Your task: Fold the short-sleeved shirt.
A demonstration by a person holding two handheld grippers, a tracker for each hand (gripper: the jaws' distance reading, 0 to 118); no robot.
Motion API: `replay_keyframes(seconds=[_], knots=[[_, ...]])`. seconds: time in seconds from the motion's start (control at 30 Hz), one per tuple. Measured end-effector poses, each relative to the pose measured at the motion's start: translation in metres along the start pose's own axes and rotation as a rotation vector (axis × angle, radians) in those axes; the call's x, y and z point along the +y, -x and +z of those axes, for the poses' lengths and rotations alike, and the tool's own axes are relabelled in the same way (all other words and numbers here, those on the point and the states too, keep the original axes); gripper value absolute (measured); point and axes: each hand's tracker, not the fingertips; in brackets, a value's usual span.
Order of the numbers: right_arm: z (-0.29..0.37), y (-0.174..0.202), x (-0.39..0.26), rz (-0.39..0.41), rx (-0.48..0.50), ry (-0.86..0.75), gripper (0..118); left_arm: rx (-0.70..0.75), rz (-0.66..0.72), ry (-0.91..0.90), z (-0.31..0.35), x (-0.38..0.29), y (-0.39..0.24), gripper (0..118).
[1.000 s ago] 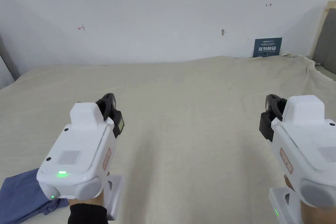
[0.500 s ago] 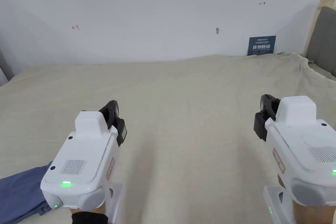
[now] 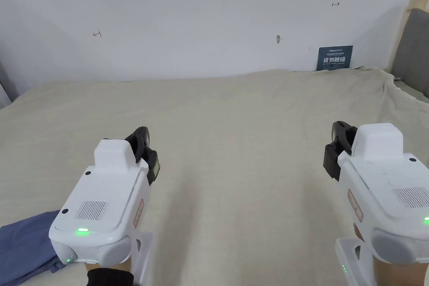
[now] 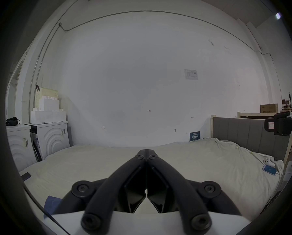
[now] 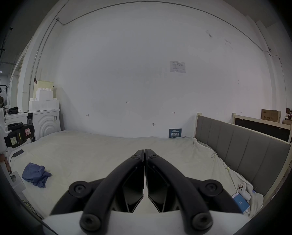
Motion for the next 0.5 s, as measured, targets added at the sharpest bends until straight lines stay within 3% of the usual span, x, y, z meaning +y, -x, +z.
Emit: replay_keyframes(seconds=[0.5], knots=[[0.004,-0.0005,0.0033,0.005,0.0,-0.012,0,-0.008,0.0,-0.004,0.0023,0.0023,-0.0003,0]])
